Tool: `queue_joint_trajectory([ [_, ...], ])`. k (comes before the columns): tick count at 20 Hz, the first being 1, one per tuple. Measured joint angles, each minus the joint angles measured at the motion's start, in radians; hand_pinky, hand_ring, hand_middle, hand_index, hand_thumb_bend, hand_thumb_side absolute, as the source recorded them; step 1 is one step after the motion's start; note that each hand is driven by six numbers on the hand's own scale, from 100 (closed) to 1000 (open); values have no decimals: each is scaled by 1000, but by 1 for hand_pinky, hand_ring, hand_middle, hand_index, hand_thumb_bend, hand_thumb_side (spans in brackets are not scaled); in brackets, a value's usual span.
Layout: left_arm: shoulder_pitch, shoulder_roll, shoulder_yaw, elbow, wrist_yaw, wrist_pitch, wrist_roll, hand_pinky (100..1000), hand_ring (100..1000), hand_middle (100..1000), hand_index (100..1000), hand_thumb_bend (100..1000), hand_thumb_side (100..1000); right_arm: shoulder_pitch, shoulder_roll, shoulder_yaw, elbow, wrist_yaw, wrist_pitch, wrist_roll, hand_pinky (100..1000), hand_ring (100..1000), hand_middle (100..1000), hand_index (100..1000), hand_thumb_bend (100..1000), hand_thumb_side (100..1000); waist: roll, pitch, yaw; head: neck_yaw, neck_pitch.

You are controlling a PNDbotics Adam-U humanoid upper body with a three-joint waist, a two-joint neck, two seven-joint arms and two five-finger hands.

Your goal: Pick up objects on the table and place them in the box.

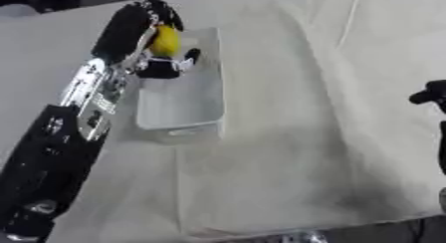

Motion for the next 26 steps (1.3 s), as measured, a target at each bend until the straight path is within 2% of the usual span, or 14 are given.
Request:
queue_joint_trajectory([
  [1, 0, 0, -1, 0, -14, 0, -14, 628, 797, 823, 880, 100, 512, 0, 0, 0, 0, 0, 0, 0, 658, 762, 869, 864, 214, 893, 0, 0, 2, 0, 0],
  [3, 0, 1, -1, -4, -52, 1, -47, 743, 871, 886, 936, 100, 645, 0, 0, 2, 0, 0, 2, 2, 658, 762, 869, 864, 214, 893, 0, 0, 3, 0, 0],
  [4, 1, 1, -1, -9, -70, 3, -67, 773, 890, 902, 948, 100, 681, 0, 0, 3, 0, 0, 2, 2, 658, 762, 869, 864, 214, 893, 0, 1, 4, 0, 0],
  [5, 1, 3, -1, -17, -88, 4, -89, 822, 919, 927, 968, 100, 775, 0, 0, 3, 0, 0, 3, 3, 658, 762, 869, 864, 215, 893, -1, 1, 6, 0, 0],
  [6, 1, 6, -1, -26, -105, 7, -111, 844, 931, 940, 977, 111, 830, 0, 0, 5, 0, 0, 4, 4, 658, 762, 869, 863, 215, 893, -2, 1, 8, 0, 0],
  [7, 2, 9, 0, -35, -120, 10, -132, 851, 934, 947, 981, 125, 847, 0, 0, 5, 0, 0, 4, 4, 658, 762, 869, 863, 215, 893, -3, 1, 10, 0, 0],
  [9, 2, 10, 3, -53, -138, 19, -166, 863, 942, 951, 1000, 144, 854, 2, 0, 5, 0, 0, 4, 4, 658, 762, 869, 863, 216, 893, -7, 3, 10, 0, 0],
  [10, 2, 10, 4, -62, -145, 24, -178, 865, 945, 951, 1000, 109, 870, 4, 0, 6, 0, 0, 4, 4, 658, 761, 869, 863, 221, 887, -7, 4, 10, 0, 0],
  [11, 5, 10, 7, -72, -150, 29, -186, 871, 953, 953, 1000, 166, 865, 5, 0, 6, 0, 0, 4, 4, 658, 761, 869, 863, 217, 894, -8, 5, 11, 0, 0],
  [18, 40, 28, 38, -149, -152, 66, -189, 867, 954, 952, 1000, 197, 832, 7, 1, 6, 0, 1, 3, 3, 658, 761, 869, 863, 218, 893, -17, 9, 19, 0, 0],
  [24, 92, 52, 83, -224, -149, 112, -150, 839, 937, 931, 990, 226, 747, 7, 1, 6, 0, 5, 3, 3, 659, 762, 870, 864, 222, 892, -19, 14, 28, -1, 0],
  [25, 105, 57, 93, -239, -149, 122, -135, 843, 945, 932, 984, 261, 686, 7, 1, 6, 0, 5, 3, 3, 659, 762, 870, 864, 224, 892, -21, 15, 28, -1, 0],
  [26, 120, 63, 105, -254, -149, 134, -114, 847, 947, 932, 983, 265, 678, 7, 2, 6, 0, 6, 3, 3, 659, 762, 870, 864, 222, 884, -23, 17, 29, -2, 0],
])
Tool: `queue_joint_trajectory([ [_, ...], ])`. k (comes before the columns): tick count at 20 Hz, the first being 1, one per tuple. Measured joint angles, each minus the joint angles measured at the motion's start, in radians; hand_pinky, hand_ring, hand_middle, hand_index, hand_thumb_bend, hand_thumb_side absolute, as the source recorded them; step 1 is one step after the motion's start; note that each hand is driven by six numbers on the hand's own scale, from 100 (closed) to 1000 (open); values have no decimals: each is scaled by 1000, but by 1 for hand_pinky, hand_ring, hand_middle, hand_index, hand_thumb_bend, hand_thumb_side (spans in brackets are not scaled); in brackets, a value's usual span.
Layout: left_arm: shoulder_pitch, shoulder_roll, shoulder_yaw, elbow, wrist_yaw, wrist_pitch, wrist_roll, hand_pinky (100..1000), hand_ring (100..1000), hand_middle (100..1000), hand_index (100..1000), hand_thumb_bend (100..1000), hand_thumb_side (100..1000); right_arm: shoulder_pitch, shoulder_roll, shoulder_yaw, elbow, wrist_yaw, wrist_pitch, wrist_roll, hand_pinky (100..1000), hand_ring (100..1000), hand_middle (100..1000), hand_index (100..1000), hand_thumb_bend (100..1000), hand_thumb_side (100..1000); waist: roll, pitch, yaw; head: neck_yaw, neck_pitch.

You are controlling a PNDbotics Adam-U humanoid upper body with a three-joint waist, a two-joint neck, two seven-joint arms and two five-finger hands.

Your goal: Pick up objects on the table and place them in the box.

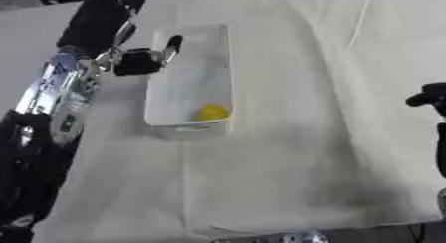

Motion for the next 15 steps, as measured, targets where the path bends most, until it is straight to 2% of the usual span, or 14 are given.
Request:
queue_joint_trajectory([
  [1, 16, 6, 13, -15, -2, 13, 24, 855, 952, 938, 976, 276, 653, 0, 0, 0, 0, 2, 0, 0, 660, 763, 870, 865, 227, 891, -2, 2, 3, -2, 0],
  [6, 90, 20, 79, -58, -40, 77, 121, 882, 969, 966, 977, 264, 642, 0, 6, 6, 0, 8, 0, 0, 660, 763, 870, 865, 229, 891, -11, 8, 16, -8, 0],
  [11, 138, 15, 124, -70, -77, 118, 141, 906, 996, 1000, 988, 180, 665, 0, 9, 9, 0, 8, 0, 0, 660, 763, 870, 864, 235, 893, -23, 14, 29, -8, 0],
  [13, 150, 10, 137, -80, -85, 132, 141, 908, 998, 1000, 987, 182, 654, 0, 10, 12, 0, 8, 0, 0, 659, 762, 870, 863, 234, 895, -30, 14, 30, -8, 0],
  [14, 154, 6, 142, -86, -90, 138, 142, 908, 997, 1000, 987, 253, 689, 0, 10, 12, 0, 8, 0, 0, 659, 762, 870, 863, 242, 912, -33, 15, 31, -8, 0],
  [15, 156, 5, 147, -91, -92, 144, 142, 910, 1000, 1000, 995, 178, 647, 0, 10, 12, 0, 8, -1, -1, 659, 762, 870, 863, 234, 895, -36, 17, 32, -8, 0],
])
